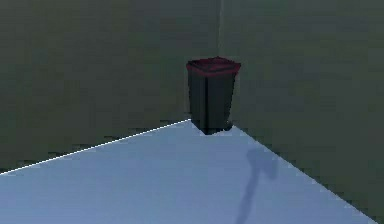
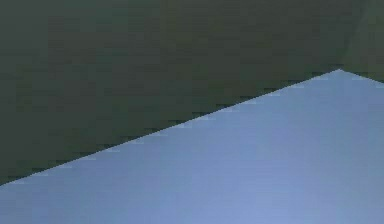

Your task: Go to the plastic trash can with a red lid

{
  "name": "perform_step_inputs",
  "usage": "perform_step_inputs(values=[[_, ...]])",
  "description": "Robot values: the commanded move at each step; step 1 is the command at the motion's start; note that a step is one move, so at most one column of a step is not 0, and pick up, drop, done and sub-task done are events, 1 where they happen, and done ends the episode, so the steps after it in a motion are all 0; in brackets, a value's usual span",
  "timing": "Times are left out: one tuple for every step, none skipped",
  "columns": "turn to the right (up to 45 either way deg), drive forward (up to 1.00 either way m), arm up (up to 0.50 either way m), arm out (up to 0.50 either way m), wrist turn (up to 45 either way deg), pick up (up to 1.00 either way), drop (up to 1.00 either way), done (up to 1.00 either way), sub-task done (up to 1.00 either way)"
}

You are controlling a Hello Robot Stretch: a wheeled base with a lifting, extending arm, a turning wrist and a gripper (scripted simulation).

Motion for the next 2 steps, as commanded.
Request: perform_step_inputs(values=[[0.0,1.0,0.0,0.0,0.0,0.0,0.0,0.0,0.0],[9.0,0.0,0.0,0.0,0.0,0.0,0.0,0.0,0.0]])
